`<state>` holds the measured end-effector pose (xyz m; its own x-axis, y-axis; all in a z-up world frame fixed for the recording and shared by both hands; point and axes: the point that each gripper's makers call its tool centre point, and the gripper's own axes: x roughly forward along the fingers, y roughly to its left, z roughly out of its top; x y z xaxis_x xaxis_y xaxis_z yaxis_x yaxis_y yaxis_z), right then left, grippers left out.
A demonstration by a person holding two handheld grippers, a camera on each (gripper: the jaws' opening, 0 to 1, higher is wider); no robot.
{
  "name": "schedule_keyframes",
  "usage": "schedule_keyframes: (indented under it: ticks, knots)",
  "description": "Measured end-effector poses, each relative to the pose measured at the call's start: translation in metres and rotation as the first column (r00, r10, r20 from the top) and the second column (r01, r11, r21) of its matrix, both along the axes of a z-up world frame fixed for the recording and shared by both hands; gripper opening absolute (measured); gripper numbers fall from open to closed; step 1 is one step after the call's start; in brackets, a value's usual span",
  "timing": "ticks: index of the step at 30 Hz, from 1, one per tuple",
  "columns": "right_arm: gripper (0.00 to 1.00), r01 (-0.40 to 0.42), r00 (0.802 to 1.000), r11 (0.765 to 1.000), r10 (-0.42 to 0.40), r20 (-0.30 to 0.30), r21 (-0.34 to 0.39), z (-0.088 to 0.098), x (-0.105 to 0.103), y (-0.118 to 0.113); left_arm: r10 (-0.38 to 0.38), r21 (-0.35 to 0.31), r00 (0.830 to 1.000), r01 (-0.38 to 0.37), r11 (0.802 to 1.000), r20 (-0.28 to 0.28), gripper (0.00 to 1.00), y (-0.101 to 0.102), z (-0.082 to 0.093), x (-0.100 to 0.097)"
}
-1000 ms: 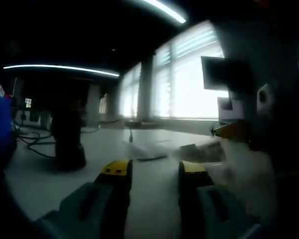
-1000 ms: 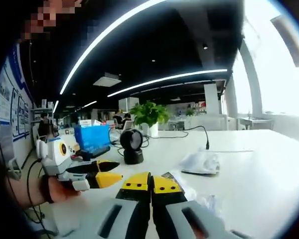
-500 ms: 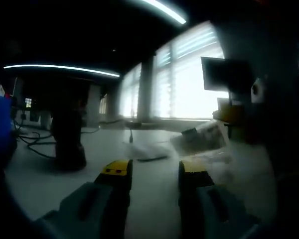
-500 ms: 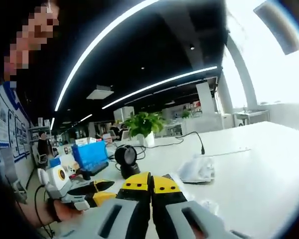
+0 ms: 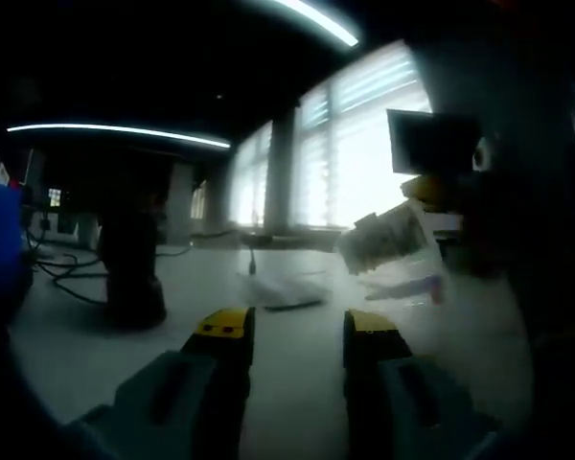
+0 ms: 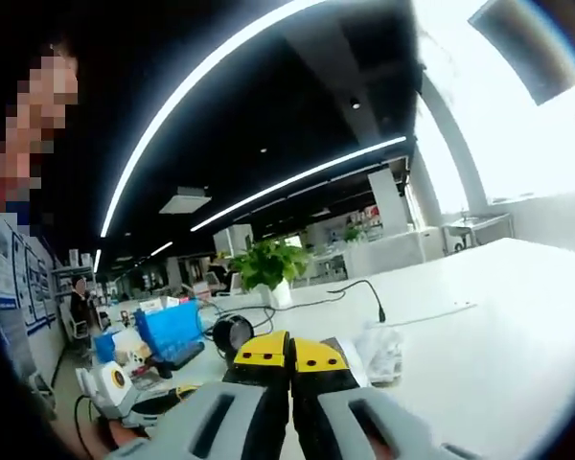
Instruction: Clip sheet goods on table flip sheet goods clip sheet goods scan sheet goods put sheet goods back to table
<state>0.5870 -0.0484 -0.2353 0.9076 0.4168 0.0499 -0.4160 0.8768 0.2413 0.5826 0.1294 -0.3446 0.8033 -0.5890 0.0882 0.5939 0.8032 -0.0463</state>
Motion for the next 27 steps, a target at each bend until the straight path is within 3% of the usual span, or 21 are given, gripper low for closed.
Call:
schedule_keyframes:
  ticks: [5, 21, 27]
  knots:
    - [0.0, 0.01, 1.0, 1.0, -0.011, 0.018, 0.014, 0.01, 0.002, -0.006, 0.001, -0.001, 1.0, -0.001, 1.0, -0.001, 0.3, 0.0, 0.0, 0.0]
    - [0.0, 0.023, 0.998, 0.998, -0.026, 0.063, 0.05, 0.014, 0.006, 0.002, 0.001, 0.002, 1.0, -0.001, 1.0, -0.003, 0.3, 0.0, -0.001, 0.001]
    - [0.0, 0.045, 0.997, 0.997, -0.049, 0.065, 0.066, 0.012, 0.007, -0.007, 0.001, 0.004, 1.0, -0.001, 1.0, -0.004, 0.3, 0.0, -0.001, 0.001]
